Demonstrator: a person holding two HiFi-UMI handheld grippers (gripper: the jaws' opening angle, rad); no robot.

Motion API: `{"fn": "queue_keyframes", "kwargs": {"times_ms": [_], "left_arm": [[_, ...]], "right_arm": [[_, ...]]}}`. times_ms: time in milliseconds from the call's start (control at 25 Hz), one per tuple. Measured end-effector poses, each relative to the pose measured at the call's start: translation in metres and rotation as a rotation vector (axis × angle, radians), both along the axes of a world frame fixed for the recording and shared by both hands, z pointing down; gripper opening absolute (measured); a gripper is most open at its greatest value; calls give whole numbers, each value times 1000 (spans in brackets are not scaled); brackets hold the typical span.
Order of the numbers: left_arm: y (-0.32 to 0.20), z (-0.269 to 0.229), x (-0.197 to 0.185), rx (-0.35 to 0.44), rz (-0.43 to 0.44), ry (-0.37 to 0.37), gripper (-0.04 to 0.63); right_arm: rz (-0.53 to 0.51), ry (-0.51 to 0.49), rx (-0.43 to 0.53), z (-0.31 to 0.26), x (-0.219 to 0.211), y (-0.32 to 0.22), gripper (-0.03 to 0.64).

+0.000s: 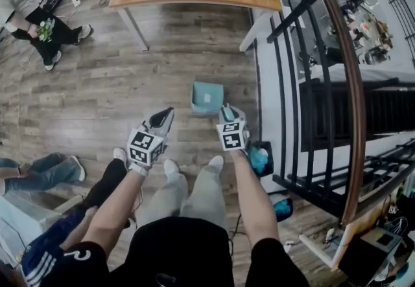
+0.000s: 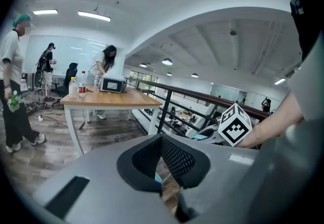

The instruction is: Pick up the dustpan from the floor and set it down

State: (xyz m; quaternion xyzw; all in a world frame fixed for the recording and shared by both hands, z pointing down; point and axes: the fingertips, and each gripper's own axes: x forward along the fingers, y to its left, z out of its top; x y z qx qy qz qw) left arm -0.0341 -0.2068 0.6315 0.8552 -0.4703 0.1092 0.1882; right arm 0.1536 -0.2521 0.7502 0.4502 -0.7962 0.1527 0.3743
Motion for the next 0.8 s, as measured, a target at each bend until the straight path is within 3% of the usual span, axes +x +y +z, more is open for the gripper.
{"fn": "queue_keyframes", "kwargs": {"times_ms": [320,800], "left_arm": [[4,74,-9,-76,-32,3,-3],[10,125,-3,-134,-38,-5,-3]], "right_arm": [[0,26,-106,90,-15,13,91],[-40,56,-111,152,-27,24,91]]}}
